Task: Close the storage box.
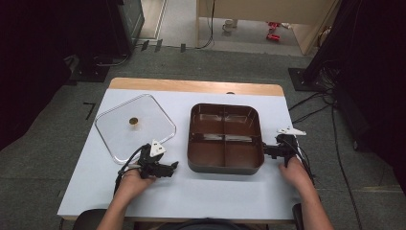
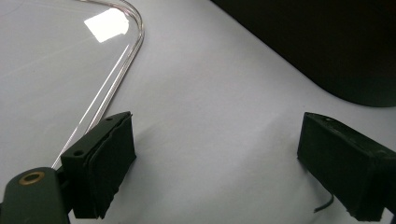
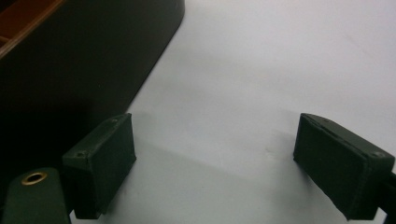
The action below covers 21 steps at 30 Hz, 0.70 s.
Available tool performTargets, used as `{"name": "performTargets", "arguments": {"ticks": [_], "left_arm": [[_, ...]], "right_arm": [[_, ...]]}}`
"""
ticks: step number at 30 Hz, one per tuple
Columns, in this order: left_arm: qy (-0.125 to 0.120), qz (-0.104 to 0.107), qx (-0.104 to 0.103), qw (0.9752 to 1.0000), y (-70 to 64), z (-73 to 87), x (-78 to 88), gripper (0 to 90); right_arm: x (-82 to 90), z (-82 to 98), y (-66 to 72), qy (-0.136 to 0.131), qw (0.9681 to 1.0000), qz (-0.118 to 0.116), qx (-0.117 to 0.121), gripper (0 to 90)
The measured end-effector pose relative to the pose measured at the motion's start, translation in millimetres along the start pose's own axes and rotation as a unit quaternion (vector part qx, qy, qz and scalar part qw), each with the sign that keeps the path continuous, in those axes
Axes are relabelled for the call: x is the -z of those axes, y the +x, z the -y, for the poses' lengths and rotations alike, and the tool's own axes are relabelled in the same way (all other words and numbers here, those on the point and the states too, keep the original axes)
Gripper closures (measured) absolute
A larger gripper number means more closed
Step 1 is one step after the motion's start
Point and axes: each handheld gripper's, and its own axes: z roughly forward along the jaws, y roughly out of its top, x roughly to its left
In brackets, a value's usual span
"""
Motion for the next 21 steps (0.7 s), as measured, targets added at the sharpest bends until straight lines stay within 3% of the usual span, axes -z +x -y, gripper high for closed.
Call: {"name": "performTargets", "arguments": {"ticks": [13,18,21], "left_arm": [[0.004,-0.003,0.004,1.0000,-0.9,-1.2,-0.6,10.6],[0.037,-0.011,0.011,0.9992,-3.3,-10.3,-1.9,10.2],[0.053,-0.008,0.002,0.9986,-4.2,-15.0,-1.2,12.6]], "right_arm": [[0.0,0.0,0.0,0.000,1.0000,0.000,0.000,12.2],[0.0,0.0,0.0,0.000,1.0000,0.000,0.000,12.2],[0.0,0.0,0.0,0.000,1.0000,0.000,0.000,12.2]]}}
